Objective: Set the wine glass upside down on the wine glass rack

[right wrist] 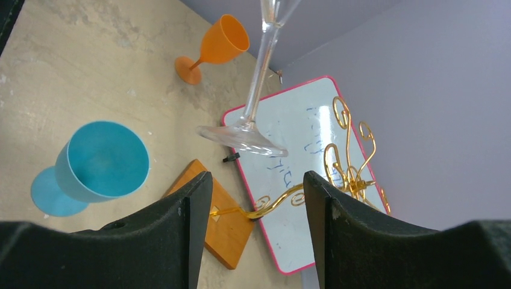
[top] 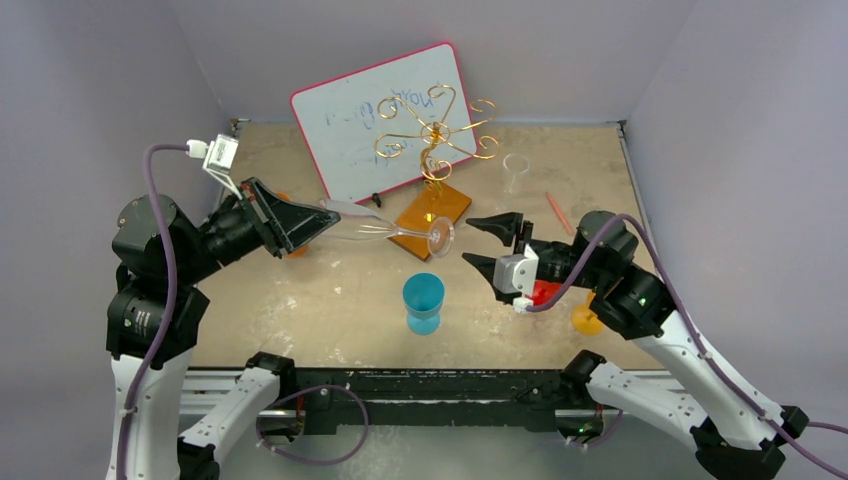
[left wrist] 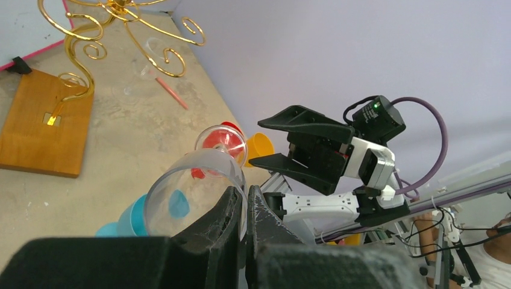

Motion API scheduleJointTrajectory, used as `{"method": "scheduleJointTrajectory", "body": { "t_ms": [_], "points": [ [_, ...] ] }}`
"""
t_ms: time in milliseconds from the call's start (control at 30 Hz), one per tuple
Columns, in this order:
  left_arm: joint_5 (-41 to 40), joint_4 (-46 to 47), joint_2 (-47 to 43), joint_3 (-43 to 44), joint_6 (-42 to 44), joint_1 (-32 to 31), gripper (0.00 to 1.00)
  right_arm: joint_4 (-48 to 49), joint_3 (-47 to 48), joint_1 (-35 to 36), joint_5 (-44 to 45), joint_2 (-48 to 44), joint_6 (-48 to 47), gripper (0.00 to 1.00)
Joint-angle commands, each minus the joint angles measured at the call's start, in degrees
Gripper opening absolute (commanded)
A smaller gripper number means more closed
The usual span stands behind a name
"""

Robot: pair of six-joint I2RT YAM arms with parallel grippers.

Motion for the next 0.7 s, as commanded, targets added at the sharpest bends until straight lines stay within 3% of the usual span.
{"method": "scheduleJointTrajectory", "body": {
  "t_ms": [0,400,667],
  "points": [
    [2.32,6.05,-0.24,-0.49,-2.45,-0.27,0.00,-2.13,-0.73,0.21,-2.57,-0.40,-6.98,0.60],
    [3.66,7.31,-0.57,-2.91,-4.51,-0.36,0.00,-5.07,0.27,0.30,-1.27,1.42,-18.96,0.56],
    [2.57,6.46,-0.42,-3.21,-4.78,-0.36,0.00,-2.72,1.22,0.51,-3.27,3.02,-21.67,0.53]
  ]
}}
